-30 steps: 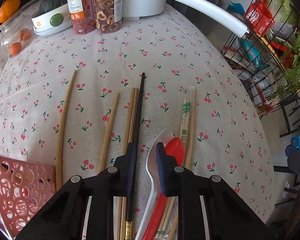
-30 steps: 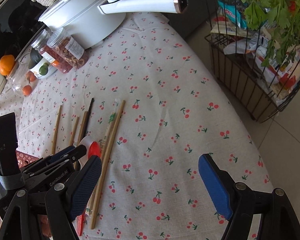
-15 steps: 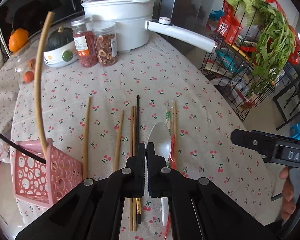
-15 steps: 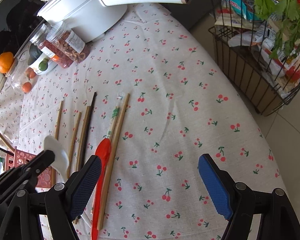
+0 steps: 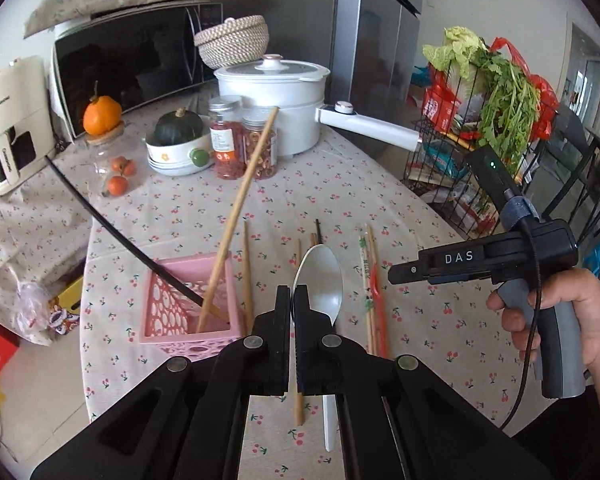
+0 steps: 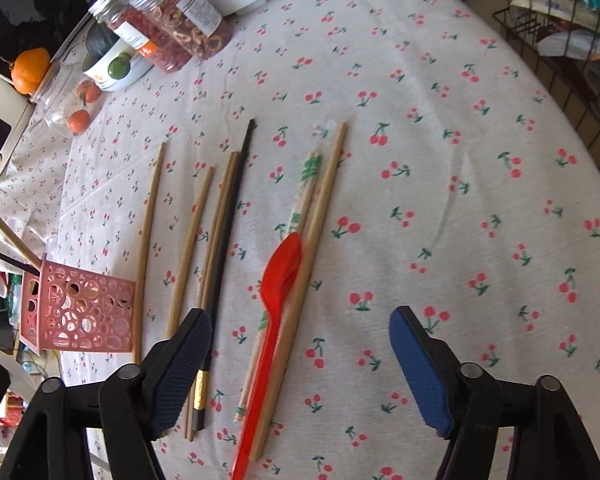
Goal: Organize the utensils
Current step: 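Grasp the red plastic spoon with the right tool while the left tool lifts the white spoon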
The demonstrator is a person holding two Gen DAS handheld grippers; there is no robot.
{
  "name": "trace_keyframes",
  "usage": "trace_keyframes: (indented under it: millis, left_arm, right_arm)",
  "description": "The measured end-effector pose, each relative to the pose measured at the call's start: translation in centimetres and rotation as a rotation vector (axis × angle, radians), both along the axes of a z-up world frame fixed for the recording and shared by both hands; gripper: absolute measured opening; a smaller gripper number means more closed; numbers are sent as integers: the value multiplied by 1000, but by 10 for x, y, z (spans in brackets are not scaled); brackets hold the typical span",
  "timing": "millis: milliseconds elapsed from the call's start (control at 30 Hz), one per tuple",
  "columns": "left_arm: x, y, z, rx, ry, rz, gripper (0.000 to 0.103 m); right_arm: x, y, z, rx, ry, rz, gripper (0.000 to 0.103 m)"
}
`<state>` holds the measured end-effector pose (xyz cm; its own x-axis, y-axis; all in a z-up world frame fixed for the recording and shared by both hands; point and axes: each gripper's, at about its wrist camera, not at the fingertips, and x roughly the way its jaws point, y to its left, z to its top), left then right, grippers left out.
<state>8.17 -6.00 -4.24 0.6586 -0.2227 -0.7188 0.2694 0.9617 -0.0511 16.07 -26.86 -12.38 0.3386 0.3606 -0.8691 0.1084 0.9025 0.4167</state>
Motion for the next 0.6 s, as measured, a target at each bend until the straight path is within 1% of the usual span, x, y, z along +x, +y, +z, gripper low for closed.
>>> trace_keyframes:
  millis: [67,100,133,200,233,267,333,367,400,467,567,600]
  left_arm:
    - [4,11,-5,-72,68,5,1]
    - [5,15,-5,-99,79,1,1]
    - [4,17,-5,-96,72,5,1]
    - [0,19,-4,-87,56,1,1]
    - [-2,20,-3,-90,56,-2,1]
    - [-3,21,-3,-94,58,-5,1]
    - [-5,24,-4,-98,58,-3,1]
    - [-6,25,-3,-99,57,-3,1]
    - [-7,26,-3,-99,55,-2,1]
    - [-10,29,-1,-101,48,-1,1]
    - [-13,34,4,-108,31,4,1]
    - [-15,35,5,-109,25,6,1]
  right_arm:
    - [7,8,-5,-3,14,4,63]
    - [10,12,-8,-8,20,5,59]
    - [14,15,-11,-15,26,4,57]
    - [21,19,-17,-33,40,-1,49]
    - [24,21,-20,-36,46,-4,47]
    - [27,23,-23,-40,52,-8,43]
    - [32,24,-28,-52,65,-15,33]
    - [34,25,-30,-58,71,-18,24]
    - [35,24,-32,-62,78,-22,18]
    - [34,21,-34,-49,82,-34,17]
    - [30,14,-29,-24,67,-45,5]
    - [27,11,-28,-18,63,-52,5]
